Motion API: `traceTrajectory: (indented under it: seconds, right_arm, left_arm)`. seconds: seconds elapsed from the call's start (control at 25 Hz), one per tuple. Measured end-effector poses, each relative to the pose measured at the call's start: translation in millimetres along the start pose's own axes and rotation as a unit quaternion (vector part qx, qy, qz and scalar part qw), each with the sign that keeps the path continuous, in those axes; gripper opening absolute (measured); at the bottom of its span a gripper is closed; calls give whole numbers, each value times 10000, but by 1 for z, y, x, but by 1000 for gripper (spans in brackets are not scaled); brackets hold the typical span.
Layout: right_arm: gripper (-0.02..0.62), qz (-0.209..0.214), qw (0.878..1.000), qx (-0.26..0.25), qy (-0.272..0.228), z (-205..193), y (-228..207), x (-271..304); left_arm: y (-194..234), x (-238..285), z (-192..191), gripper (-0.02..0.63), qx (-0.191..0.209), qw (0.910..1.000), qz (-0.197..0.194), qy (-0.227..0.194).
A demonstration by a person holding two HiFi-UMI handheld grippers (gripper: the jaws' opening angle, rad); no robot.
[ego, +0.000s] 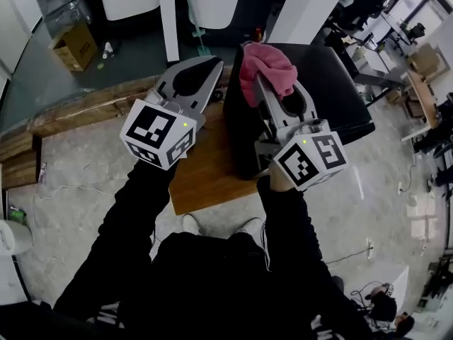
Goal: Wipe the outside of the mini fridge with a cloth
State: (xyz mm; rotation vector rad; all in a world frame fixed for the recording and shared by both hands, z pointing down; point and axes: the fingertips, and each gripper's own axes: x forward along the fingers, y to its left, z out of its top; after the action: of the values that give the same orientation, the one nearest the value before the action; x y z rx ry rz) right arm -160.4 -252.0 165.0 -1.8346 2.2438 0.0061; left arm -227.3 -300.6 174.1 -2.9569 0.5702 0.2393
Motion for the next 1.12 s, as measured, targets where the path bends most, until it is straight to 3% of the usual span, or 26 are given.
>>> traceTrajectory:
  seconds: [0.16,0.28,0.52,0.64,0.8,1.12]
  right_arm:
    - [161,-329,9882,1410,-499,-52,-11,28]
    - [158,-489,9740,2140,-554,-101,-19,53]
    - [156,-1068,9296,3373,-1035,-174,-49,78]
    - [156,-1352,9068,3774,-1307,-201,-73,86]
    - [156,-1785,8861,4006,-1499,-228,-107,91]
    - [153,-2242,8210,4804,-2118,-248,-149,96]
  left_arm:
    - [29,-12,-22,6,-31,9999,51,-150]
    - [48,-16,-46,6,13,10000,17,-49]
    - [72,-11,-106,6,-103,9995,-187,251]
    - [80,3,-133,6,-99,9987,-312,399]
    - [92,24,-159,6,-187,9977,-373,531]
    - [99,58,-195,6,-399,9946,-605,744]
